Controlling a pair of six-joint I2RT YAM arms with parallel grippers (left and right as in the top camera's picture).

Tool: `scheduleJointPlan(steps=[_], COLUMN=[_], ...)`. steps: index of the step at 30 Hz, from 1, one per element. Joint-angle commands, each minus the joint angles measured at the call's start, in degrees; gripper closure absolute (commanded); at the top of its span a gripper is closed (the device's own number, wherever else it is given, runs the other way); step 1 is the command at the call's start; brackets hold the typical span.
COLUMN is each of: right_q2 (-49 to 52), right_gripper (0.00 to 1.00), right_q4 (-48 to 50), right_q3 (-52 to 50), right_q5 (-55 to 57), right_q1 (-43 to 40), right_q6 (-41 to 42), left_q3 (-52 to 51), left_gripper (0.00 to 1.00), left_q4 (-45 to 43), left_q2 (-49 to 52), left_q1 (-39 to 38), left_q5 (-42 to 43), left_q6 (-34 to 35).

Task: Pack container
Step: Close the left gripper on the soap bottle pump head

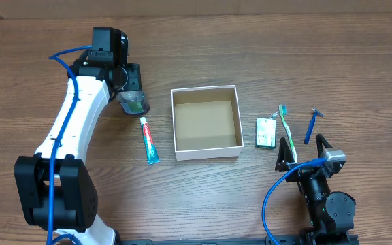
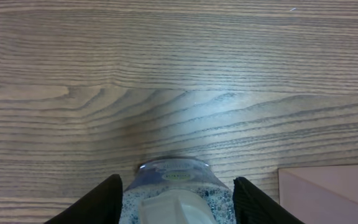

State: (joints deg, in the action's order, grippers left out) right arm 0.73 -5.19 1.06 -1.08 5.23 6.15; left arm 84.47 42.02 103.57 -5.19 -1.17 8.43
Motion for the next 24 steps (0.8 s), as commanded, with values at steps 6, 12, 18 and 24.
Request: scheduleJointPlan(steps=[6, 12, 18, 24], right_q2=[-0.55, -0.55, -0.55, -0.55], right_gripper=[0.0, 0.0, 0.0, 0.0], right_q4=[0.35, 0.35, 0.35, 0.35], right_q3=[-0.59, -0.59, -0.59, -0.59], right_q5=[0.09, 0.09, 0.09, 0.09], right_q1=[-0.11, -0.11, -0.11, -0.11], right_q6=[-0.22, -0.22, -0.22, -0.22], left_q3=[-0.52, -0.52, -0.5, -0.28], left_gripper=[0.56, 0.58, 0.72, 0.72], left_q4=[0.24, 0.39, 0.57, 0.61], left_q2=[1.33, 1.33, 1.31, 1.31], left_q1=[0.31, 0.28, 0.31, 0.31], left_q5=[-0.87, -0.87, -0.94, -0.96], left_q6=[1.25, 2.54, 2.51, 2.49])
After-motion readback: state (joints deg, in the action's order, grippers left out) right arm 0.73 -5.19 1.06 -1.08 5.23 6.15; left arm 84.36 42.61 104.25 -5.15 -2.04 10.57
